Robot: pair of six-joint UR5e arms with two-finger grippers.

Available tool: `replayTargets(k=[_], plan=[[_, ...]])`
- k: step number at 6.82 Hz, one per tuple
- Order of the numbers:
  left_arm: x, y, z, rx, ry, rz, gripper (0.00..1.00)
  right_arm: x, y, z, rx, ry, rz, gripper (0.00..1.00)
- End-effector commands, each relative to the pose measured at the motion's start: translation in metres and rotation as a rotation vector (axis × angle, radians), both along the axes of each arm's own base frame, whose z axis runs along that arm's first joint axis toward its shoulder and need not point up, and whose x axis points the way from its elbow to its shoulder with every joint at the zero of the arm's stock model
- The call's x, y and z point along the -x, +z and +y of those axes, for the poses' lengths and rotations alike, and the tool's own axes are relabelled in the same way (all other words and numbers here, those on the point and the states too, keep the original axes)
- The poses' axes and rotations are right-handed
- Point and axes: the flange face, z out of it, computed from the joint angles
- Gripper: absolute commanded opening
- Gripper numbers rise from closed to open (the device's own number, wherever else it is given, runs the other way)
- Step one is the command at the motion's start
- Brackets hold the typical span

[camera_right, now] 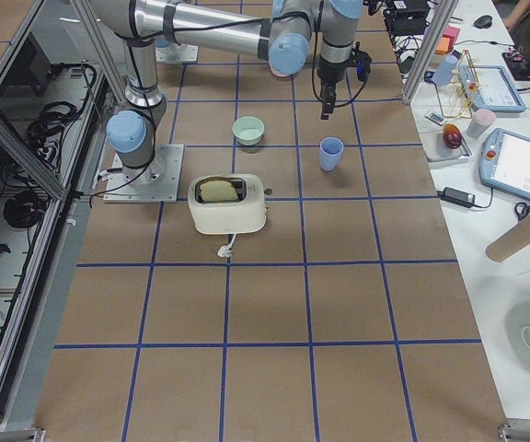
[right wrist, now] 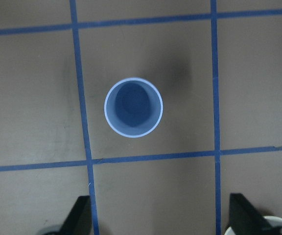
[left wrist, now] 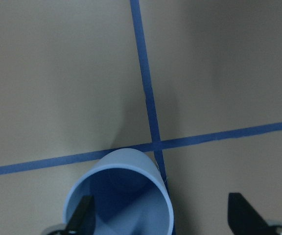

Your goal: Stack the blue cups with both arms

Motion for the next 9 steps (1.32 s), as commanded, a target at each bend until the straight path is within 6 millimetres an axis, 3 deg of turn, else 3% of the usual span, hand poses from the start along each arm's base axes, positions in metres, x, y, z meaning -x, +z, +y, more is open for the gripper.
replayTargets(k=[1,3,4,5,6,7,8,9], plan=[[0.000,-0.009,0.002,-0.014,-0.006,-0.002,0.00,0.010,-0.060,-0.040,0.024,0.001,0.004,1.00],[-0.001,-0.005,0.001,-0.005,-0.016,-0.048,0.00,0.014,-0.115,-0.058,-0.033,-0.001,-0.007,1.00],[0.029,0.017,0.008,0.023,-0.040,-0.047,0.00,0.014,-0.139,-0.064,-0.064,0.001,-0.013,1.00],[0.085,0.042,0.027,0.054,-0.075,-0.048,0.00,0.015,-0.158,-0.065,-0.096,0.002,-0.018,1.00],[0.133,0.056,0.045,0.081,-0.014,-0.028,0.00,0.015,-0.165,-0.066,-0.110,0.002,-0.019,0.97],[0.175,0.057,0.065,0.072,0.022,-0.008,0.00,0.016,-0.175,-0.066,-0.129,0.001,-0.020,0.80],[0.237,0.057,0.097,0.066,0.012,0.004,0.00,0.016,-0.180,-0.066,-0.139,0.001,-0.023,0.69],[0.289,0.049,0.133,0.047,-0.029,0.003,0.00,0.016,-0.185,-0.063,-0.153,0.001,-0.026,0.35]])
